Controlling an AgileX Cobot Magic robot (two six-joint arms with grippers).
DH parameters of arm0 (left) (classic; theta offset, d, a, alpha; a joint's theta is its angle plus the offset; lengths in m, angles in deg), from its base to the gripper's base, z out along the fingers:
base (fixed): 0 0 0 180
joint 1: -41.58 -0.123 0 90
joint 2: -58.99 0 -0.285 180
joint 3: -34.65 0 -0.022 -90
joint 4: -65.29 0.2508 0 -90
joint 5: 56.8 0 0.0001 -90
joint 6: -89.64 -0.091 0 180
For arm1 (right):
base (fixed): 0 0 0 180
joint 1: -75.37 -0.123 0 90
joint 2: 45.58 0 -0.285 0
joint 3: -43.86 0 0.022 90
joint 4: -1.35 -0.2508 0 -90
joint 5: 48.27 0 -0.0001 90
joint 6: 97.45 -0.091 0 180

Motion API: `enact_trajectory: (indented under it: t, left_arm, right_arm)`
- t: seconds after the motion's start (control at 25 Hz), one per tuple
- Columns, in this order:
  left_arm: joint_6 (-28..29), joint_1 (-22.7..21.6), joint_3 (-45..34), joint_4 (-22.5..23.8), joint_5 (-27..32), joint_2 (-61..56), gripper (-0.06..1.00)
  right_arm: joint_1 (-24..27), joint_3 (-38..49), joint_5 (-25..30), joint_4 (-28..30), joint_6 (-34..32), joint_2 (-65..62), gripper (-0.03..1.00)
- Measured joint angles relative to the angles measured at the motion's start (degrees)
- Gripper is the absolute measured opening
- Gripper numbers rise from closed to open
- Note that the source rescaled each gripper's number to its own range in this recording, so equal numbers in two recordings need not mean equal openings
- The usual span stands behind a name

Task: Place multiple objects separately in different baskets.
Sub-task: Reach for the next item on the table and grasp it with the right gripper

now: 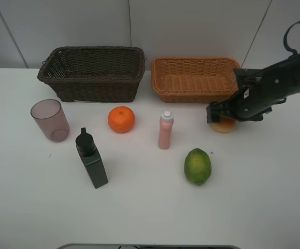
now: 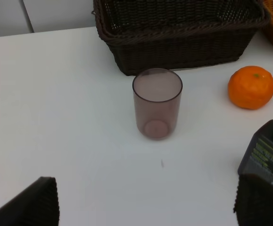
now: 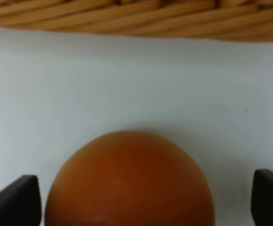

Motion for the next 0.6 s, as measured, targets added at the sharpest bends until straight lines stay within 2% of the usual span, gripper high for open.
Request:
enact_trajectory:
  t: [0.6]
  left_arm:
    - [0.00, 0.00, 0.00, 0.00, 0.00, 0.00, 0.96]
  right_arm:
    - [0.00, 0.00, -0.48, 0.03, 0.24, 1.50, 0.87]
